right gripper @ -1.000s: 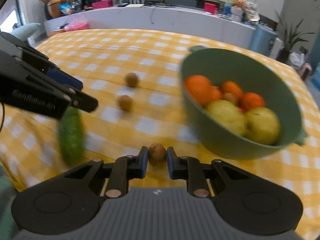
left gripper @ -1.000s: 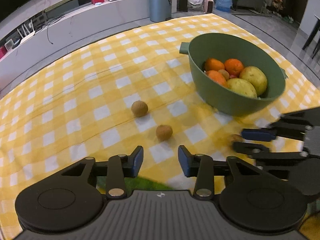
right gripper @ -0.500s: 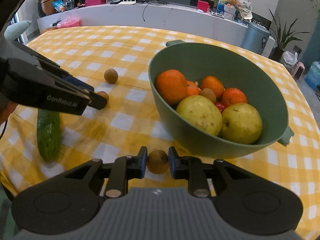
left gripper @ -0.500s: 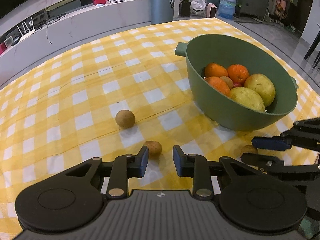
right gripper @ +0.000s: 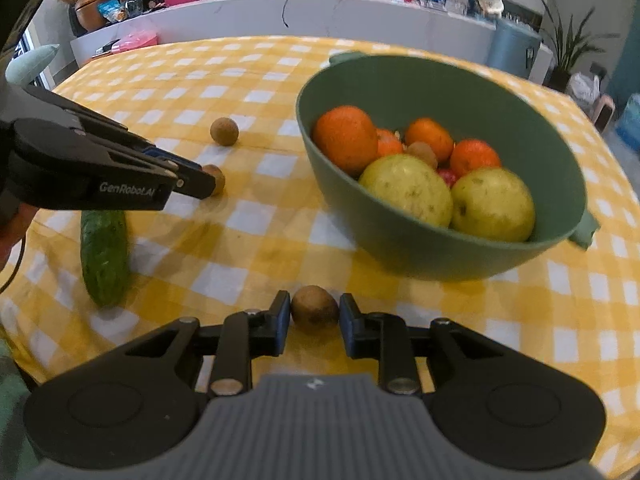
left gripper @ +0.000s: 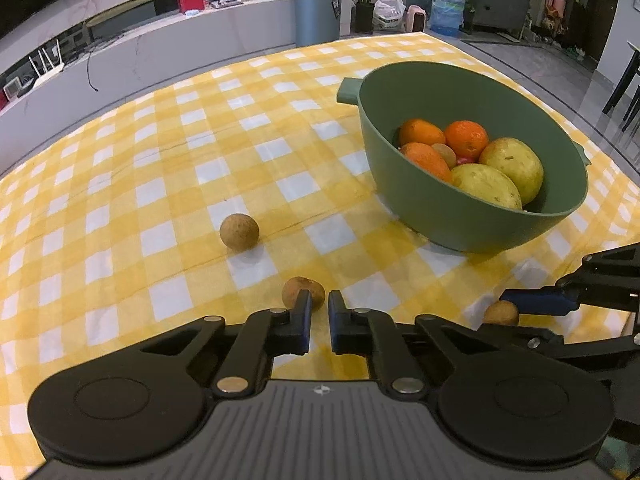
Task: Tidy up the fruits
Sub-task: 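Grasp a brown kiwi with the right tool while the left tool grasps another kiwi, then lift both kiwis and carry them over the green colander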
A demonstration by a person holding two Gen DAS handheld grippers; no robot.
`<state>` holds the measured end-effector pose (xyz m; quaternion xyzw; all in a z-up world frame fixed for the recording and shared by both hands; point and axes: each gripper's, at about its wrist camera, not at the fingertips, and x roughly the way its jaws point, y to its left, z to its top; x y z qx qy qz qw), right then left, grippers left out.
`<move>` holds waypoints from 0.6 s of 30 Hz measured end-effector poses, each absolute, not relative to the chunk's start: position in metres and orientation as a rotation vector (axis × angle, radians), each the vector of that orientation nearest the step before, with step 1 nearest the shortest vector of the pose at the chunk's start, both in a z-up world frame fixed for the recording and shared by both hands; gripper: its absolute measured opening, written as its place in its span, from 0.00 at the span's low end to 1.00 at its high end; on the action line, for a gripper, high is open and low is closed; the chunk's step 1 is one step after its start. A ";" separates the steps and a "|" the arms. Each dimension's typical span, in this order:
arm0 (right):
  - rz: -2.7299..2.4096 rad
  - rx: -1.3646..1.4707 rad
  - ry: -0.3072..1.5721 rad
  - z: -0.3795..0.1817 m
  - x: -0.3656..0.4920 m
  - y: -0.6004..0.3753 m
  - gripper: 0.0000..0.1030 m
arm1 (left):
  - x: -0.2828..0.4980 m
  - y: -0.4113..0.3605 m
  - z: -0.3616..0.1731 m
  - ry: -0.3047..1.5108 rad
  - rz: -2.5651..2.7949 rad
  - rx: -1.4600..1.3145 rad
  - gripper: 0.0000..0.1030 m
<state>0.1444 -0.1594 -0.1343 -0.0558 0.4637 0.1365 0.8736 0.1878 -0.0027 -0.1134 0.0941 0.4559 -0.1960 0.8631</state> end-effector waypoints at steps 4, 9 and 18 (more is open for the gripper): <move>0.293 -0.116 0.971 -0.131 0.145 -0.162 0.22 | 0.190 -0.001 -0.116 0.984 -0.405 0.177 0.04; 0.303 -0.112 0.963 -0.128 0.143 -0.165 0.22 | 0.188 0.002 -0.106 0.964 -0.400 0.112 0.03; 0.403 -0.153 0.872 -0.092 0.120 -0.169 0.22 | 0.171 -0.012 -0.059 0.902 -0.428 0.110 0.03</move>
